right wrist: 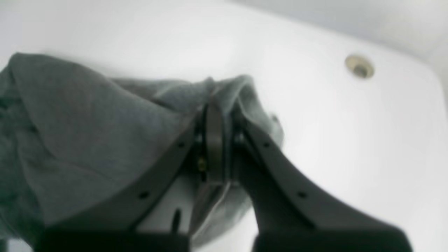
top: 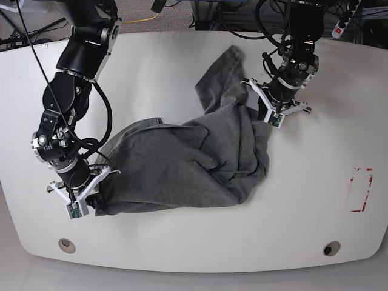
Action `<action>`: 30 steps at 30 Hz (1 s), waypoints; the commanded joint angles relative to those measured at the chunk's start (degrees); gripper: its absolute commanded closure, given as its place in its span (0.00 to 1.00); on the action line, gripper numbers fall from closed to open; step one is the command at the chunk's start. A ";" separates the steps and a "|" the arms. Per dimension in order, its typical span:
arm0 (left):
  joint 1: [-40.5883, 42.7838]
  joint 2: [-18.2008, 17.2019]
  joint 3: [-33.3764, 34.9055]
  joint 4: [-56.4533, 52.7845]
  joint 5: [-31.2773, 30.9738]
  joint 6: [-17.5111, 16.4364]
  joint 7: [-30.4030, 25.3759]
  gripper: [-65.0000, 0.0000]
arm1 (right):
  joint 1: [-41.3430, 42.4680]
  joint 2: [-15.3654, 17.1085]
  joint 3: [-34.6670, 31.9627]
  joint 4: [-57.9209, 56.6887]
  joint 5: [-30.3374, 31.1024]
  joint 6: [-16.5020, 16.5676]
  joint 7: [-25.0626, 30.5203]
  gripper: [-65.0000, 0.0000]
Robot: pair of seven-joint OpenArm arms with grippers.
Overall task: Fold the T-shirt properly
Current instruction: 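Lift the shirt with both grippers and stretch it apart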
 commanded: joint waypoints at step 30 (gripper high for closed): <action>-34.35 -6.37 -29.36 11.11 -0.39 -8.37 21.94 1.00 | 43.33 8.37 -17.03 -18.15 0.82 0.08 -2.75 1.00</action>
